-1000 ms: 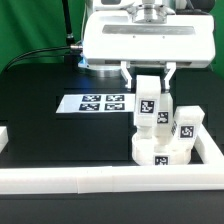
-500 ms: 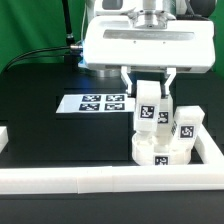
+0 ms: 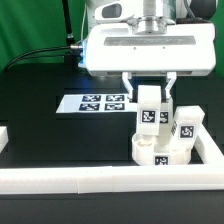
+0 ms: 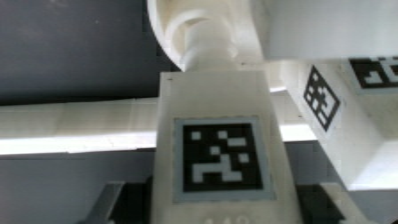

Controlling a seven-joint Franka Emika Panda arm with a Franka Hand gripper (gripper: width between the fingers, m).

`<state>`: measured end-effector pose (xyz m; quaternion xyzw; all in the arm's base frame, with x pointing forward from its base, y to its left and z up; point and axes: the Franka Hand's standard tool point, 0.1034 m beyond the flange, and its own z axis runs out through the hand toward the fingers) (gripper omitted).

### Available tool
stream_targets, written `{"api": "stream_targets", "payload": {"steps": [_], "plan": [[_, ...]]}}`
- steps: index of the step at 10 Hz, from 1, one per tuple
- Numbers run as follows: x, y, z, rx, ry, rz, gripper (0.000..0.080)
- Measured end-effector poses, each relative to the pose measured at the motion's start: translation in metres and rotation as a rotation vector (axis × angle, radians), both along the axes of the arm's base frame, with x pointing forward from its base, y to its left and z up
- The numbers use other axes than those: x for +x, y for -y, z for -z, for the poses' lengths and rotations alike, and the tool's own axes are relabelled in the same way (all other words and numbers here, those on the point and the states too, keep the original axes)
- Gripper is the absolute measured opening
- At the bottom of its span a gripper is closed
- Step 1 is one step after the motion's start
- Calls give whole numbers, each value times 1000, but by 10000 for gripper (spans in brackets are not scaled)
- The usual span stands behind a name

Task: Assemble stool

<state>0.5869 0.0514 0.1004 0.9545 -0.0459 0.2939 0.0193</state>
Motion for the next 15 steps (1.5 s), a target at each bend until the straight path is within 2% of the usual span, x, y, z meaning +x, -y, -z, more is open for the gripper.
{"api": "stream_targets", "payload": {"steps": [3,5,7,10,11,12,13,14,15], "plan": [[-1,7,4,-11,-7,-1,337],[-2,7,13,-18,-15,-3,337],[6,4,13,-27,15,-8,337],[6,1,14,-20,-1,-9,337],[5,1,16,-19,-13,-9,415],[4,-1,15,-15,-23,-11,582],[5,-5,8,-6,-29,-16,582],[7,-3,1,-4,-22,-16,635],[9,-2,-6,0,-29,-20,645]]}}
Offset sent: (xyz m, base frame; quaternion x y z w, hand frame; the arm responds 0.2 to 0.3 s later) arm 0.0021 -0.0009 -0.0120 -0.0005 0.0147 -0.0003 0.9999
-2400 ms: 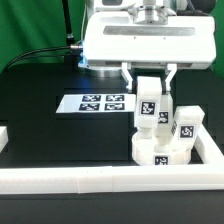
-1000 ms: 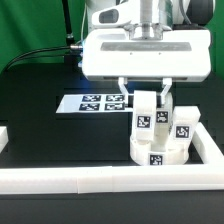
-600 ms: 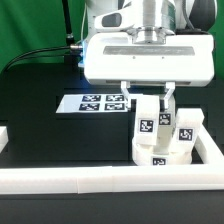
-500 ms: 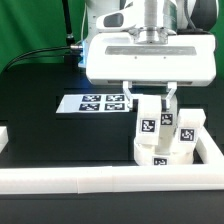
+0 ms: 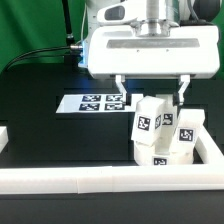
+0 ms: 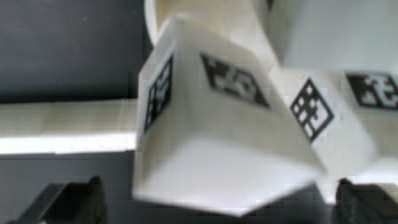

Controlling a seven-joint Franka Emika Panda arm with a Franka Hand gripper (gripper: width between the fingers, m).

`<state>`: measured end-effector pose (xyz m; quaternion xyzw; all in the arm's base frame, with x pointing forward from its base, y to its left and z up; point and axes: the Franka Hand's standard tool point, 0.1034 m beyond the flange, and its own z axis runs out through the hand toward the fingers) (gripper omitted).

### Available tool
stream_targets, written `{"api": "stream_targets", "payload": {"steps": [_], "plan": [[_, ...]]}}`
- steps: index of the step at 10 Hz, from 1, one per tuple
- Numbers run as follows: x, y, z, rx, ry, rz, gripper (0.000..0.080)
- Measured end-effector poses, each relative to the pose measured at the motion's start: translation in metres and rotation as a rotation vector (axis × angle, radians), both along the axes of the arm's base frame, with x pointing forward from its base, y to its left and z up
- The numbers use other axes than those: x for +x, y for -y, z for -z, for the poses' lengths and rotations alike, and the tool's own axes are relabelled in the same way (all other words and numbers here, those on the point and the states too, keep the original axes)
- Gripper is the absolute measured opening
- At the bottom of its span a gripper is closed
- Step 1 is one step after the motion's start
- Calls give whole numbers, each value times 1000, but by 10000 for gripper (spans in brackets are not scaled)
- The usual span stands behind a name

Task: Assemble stool

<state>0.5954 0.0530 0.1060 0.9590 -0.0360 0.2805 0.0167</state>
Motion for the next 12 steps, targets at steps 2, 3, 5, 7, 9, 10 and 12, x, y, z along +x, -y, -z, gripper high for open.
{"api": "stream_targets", "payload": {"steps": [2,3,5,7,9,10,12], "plan": [[4,2,-13,5,-31,-23,649],[12,2,-22,1,-53,-54,649],[13,2,-20,-1,-48,-50,649],[12,2,-19,15,-74,-39,649],[-2,5,-10,130,-227,110,649],[0,8,-13,150,-264,131,649],[-4,10,-10,171,-360,136,649]]}}
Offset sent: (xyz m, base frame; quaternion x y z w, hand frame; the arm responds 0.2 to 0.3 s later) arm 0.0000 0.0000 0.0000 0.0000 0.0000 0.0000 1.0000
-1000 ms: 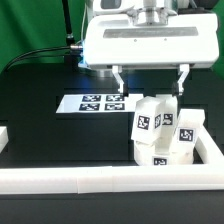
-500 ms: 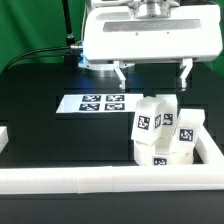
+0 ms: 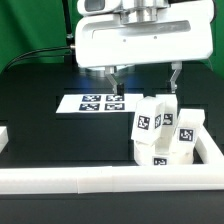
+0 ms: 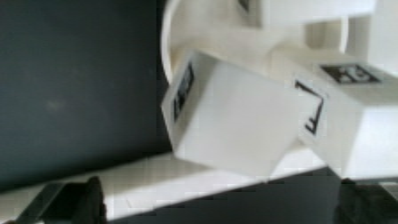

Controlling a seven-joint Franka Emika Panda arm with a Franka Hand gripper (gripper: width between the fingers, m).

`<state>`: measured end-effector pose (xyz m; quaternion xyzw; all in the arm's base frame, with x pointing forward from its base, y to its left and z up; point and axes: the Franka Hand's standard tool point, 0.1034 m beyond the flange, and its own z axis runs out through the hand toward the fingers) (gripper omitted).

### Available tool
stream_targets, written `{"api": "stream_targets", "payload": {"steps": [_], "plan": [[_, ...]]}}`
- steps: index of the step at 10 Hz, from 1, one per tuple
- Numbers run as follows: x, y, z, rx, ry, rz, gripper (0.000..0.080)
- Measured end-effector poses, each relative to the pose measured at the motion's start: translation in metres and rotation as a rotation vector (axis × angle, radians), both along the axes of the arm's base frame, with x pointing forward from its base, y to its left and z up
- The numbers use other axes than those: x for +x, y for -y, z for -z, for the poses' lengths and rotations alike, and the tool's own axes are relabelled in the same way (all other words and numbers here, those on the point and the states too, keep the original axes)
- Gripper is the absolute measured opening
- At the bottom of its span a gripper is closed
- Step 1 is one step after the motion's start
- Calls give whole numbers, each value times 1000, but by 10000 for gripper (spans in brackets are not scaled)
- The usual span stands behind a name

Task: Assemble stool

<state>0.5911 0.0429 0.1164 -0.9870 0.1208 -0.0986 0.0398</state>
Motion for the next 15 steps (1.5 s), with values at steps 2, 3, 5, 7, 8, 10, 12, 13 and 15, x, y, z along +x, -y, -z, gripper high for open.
{"api": "stream_targets", "payload": {"steps": [2,3,5,7,8,10,12,13,15], "plan": [[1,0,0,3,2,20,649],[1,2,0,3,2,23,649],[-9,14,4,53,-78,299,649],[-7,17,3,89,-88,488,649],[-7,15,3,100,-92,548,649],[-7,15,3,122,-98,664,649],[-8,16,9,131,-127,755,649],[-4,15,13,123,-130,730,649],[9,11,17,91,-136,609,649]]}}
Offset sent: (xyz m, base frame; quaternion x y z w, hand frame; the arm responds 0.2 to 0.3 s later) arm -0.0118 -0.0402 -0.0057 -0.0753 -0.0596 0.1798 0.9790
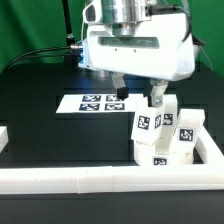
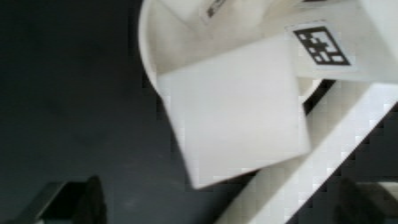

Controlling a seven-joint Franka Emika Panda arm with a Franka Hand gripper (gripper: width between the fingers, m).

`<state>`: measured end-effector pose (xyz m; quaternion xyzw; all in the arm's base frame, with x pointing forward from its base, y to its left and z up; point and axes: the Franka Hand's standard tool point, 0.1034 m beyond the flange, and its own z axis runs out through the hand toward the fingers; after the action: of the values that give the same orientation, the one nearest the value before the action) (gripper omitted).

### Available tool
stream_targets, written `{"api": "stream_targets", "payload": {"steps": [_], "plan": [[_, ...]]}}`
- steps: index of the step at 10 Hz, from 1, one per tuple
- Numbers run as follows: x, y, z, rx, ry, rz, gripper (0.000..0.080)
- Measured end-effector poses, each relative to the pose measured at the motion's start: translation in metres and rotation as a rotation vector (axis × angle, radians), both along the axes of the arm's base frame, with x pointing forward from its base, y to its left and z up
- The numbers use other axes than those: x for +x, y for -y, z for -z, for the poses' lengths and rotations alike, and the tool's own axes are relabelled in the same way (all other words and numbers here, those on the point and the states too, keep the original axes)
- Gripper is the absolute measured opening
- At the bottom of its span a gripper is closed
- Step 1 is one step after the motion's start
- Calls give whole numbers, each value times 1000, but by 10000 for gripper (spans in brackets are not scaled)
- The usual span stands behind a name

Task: Assemble stool

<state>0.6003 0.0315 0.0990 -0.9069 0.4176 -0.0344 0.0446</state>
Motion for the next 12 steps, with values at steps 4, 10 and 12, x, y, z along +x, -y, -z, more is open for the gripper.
{"api": "stream_targets", "payload": {"steps": [4,10,12], "plan": [[1,-1,13,-5,-40,-75,649],[-2,-15,14,-4,-46,-87,527],[-1,-10,15,-9,-31,-85,388]]}}
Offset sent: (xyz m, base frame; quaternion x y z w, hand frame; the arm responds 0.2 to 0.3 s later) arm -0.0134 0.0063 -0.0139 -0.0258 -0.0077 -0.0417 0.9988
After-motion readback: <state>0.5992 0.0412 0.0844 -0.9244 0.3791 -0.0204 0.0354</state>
